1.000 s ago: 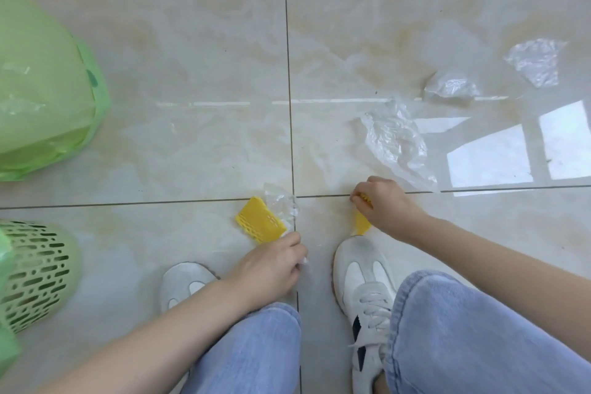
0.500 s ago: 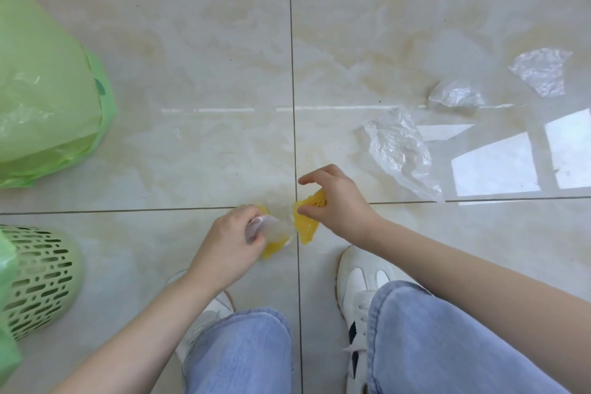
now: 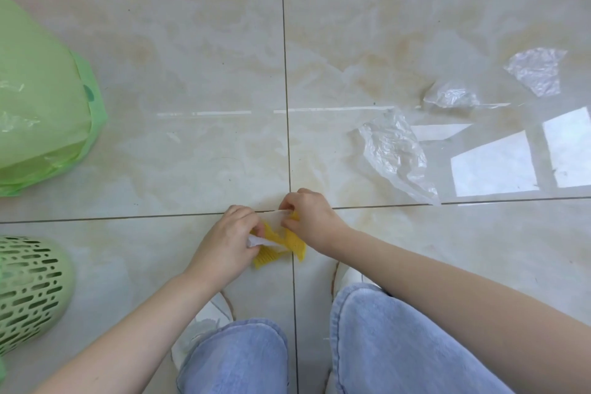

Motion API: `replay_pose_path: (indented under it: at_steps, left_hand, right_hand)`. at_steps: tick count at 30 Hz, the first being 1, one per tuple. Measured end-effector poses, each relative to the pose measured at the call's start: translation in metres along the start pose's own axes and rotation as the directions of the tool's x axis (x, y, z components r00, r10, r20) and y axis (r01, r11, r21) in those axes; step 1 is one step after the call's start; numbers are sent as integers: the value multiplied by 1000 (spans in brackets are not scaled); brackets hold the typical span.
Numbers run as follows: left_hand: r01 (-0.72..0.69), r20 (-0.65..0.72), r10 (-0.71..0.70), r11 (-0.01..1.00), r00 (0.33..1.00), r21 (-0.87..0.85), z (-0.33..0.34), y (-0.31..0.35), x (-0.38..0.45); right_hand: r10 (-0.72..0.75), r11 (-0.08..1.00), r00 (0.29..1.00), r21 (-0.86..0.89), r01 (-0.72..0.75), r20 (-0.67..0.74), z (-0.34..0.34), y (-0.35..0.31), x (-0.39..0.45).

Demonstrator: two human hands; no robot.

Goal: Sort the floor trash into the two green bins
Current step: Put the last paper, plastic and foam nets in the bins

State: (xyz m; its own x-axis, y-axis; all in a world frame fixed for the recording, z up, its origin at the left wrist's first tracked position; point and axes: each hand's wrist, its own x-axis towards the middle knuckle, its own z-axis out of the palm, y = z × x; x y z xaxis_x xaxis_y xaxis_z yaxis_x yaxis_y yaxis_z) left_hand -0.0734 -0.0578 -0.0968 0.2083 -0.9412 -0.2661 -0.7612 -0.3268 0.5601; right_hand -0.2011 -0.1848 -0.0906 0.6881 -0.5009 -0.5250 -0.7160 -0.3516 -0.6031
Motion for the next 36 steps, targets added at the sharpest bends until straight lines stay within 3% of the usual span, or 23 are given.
replay_pose_path:
  at_steps: [4, 8, 19, 29, 36]
  left_hand:
    - [139, -92, -162, 966, 982, -217, -6, 8, 6]
    - [265, -99, -315, 901, 944, -345, -11, 20, 18]
    - [306, -24, -353, 842, 935, -445, -18, 51, 51]
    - [189, -60, -228, 907, 972, -377, -24, 86, 80]
    - [-21, 77, 33, 988, 996, -150, -36, 132, 129]
  right_hand:
    - [21, 998, 995, 58, -15, -93, -14, 9, -4]
    - [57, 990, 983, 137, -33, -174, -39, 17, -12]
    - [203, 934, 907, 351, -66, -369, -91, 46, -30]
    - [284, 920, 821, 382, -87, -496, -130, 86, -35]
    - [387, 896, 740, 414, -161, -550, -182, 138, -39]
